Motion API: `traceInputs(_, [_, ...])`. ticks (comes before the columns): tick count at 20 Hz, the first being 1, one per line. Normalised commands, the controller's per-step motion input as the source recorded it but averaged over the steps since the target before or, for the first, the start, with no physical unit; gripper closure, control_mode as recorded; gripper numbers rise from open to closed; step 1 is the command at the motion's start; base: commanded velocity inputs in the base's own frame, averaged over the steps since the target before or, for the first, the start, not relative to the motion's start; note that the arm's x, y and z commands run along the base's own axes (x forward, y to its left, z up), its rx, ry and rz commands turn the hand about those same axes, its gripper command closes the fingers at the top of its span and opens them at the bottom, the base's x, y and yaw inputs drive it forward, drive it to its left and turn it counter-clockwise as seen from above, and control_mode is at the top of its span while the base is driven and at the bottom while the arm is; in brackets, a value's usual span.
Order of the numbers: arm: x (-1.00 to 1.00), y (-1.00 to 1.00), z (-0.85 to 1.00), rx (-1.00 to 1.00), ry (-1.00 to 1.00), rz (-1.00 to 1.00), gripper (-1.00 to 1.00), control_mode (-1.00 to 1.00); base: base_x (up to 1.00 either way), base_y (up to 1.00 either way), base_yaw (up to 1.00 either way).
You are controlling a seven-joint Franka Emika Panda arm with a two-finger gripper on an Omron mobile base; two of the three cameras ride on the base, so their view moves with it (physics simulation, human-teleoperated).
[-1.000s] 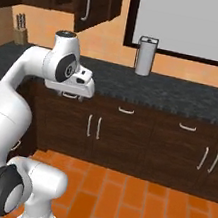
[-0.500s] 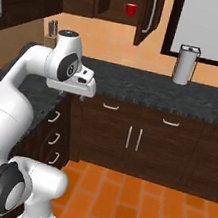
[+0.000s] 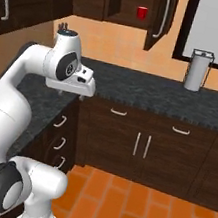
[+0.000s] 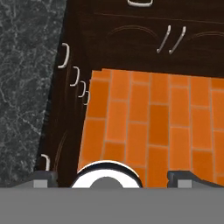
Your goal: Gather all objects into one cabinet and sort the glasses and bowls to opposite sides.
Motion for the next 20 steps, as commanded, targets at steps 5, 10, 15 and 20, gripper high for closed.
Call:
traceInputs(5, [0.0,0.0,0.0,0.0,0.0,0.0,-1.0,1.0,1.0,-0.39,0.0])
traceInputs(10, [0.0,0.0,0.0,0.0,0.0,0.0,-1.0,1.0,1.0,0.12,0.0])
traceInputs(15, [0.0,0.0,0.0,0.0,0.0,0.0,-1.0,1.0,1.0,0.02,0.0])
traceInputs(20, [0.0,0.0,0.0,0.0,0.0,0.0,-1.0,1.0,1.0,0.06,-0.01])
